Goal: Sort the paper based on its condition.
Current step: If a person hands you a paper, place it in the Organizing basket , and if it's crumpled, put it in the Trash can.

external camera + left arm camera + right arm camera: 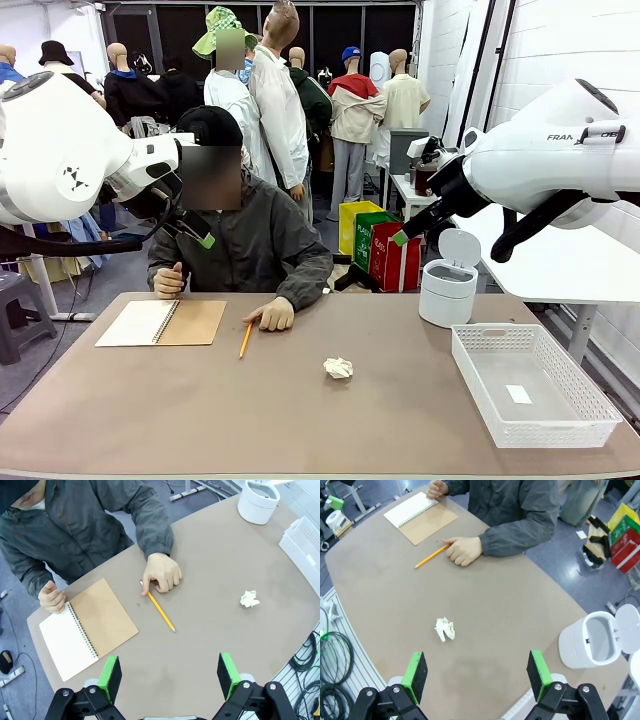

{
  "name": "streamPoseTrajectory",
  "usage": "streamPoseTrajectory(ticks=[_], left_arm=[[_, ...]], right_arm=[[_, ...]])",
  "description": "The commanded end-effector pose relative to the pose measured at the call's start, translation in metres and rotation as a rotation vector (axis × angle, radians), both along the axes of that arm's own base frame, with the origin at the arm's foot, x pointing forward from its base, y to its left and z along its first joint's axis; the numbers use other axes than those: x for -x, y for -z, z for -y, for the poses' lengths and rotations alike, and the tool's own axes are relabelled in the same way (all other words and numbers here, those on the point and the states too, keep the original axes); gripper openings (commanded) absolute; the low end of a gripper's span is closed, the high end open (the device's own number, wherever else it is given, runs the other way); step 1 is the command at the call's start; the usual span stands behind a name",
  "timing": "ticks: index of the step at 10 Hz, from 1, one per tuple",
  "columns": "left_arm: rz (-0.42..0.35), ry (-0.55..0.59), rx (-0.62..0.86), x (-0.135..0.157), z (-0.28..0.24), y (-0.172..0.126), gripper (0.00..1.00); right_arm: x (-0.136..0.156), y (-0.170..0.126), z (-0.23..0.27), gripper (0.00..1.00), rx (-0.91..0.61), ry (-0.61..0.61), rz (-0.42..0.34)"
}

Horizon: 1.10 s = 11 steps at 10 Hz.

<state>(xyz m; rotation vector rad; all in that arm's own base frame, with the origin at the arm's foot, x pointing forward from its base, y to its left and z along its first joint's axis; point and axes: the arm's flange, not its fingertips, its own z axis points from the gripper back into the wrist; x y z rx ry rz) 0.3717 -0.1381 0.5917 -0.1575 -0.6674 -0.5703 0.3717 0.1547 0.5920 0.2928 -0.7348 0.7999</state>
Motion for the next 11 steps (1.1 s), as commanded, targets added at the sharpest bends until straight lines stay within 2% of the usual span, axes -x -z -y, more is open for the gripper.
streamPoseTrajectory(ticks=[1, 3, 6, 8, 11], left_arm=[[0.003, -0.001, 0.002, 0.000, -0.001, -0.002, 1.00], [0.003, -0.001, 0.002, 0.000, -0.001, -0.002, 1.00], [0.003, -0.001, 0.002, 0.000, -0.001, -0.002, 1.00], [0.003, -0.001, 0.002, 0.000, -0.001, -0.002, 1.00], [0.003, -0.001, 0.002, 0.000, -0.001, -0.002, 1.00]], right_arm=[[0.000, 0.000, 0.000, 1.00, -0.003, -0.003, -0.002], [0.000, 0.000, 0.000, 1.00, 0.000, 0.000, 0.000], [-0.016, 0.010, -0.032, 1.00, 0.146, -0.044, -0.011], [-0.033, 0.028, -0.058, 1.00, 0.227, -0.065, -0.020], [-0.058, 0.070, -0.089, 1.00, 0.305, -0.106, -0.070]])
